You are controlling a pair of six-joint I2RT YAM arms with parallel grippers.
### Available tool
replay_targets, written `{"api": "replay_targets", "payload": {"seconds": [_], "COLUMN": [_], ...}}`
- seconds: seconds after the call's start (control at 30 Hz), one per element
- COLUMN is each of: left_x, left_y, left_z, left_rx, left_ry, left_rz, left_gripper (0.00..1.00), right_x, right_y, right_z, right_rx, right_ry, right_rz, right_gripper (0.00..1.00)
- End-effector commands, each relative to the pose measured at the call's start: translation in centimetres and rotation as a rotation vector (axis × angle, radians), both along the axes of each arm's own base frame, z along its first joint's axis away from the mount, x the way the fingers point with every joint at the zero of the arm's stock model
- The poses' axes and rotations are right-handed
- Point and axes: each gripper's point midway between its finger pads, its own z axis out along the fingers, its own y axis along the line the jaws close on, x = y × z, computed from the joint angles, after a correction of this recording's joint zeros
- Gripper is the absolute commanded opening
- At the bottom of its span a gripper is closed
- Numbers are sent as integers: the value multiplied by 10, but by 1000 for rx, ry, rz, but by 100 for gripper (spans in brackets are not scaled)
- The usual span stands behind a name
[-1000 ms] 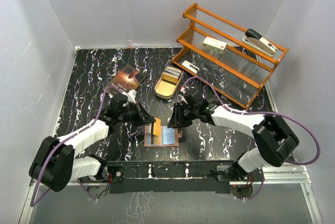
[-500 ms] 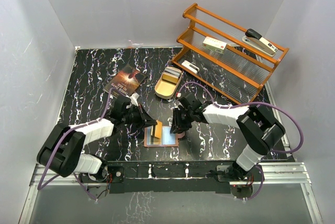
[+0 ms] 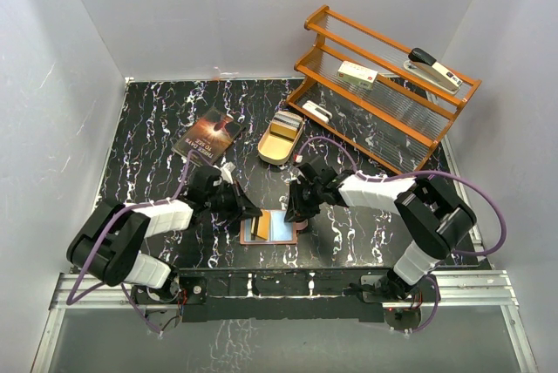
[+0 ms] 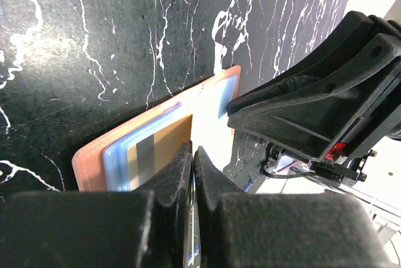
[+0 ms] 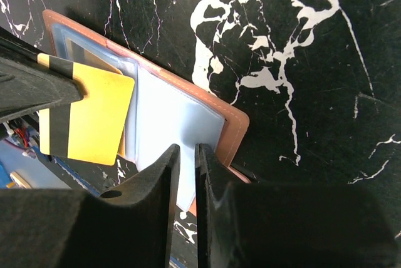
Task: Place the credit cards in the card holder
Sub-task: Insert the credit card into the card holder.
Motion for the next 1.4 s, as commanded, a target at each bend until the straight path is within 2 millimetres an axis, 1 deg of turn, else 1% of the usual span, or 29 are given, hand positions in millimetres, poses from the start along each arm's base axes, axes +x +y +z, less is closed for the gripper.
{"api": "replay_targets", "payload": {"seconds": [0.0, 0.1, 0.3, 0.67, 0.97, 1.27, 1.37], "left_x": [3, 0, -2, 0, -3, -9, -8], "left_y": [-5, -9, -11, -13, -11, -18, -21], "left_z": [6, 3, -6, -7, -15, -18, -16], "left_rx": [-1, -33, -32, -30, -22, -37, -49], "left_ry": [-44, -21, 6, 17, 20, 16, -3], "left_rz": [-35, -35, -39, -32, -20, -28, -22], "left_gripper": [0, 0, 0, 0, 0, 0, 0], "right_x": [-6, -7, -7, -10, -12, -14, -14], "right_y": [-19, -22, -22, -23, -24, -27, -28], "right_z": [-18, -19, -20, -24, -26, -28, -26], "right_rx": [-85, -92, -96, -88, -88, -91, -91], "right_ry": [-9, -10, -13, -8, -4, 0, -3], "right_rz": [-22, -28, -30, -32, -34, -49, -57], "right_gripper": [15, 16, 16, 15, 15, 15, 15]}}
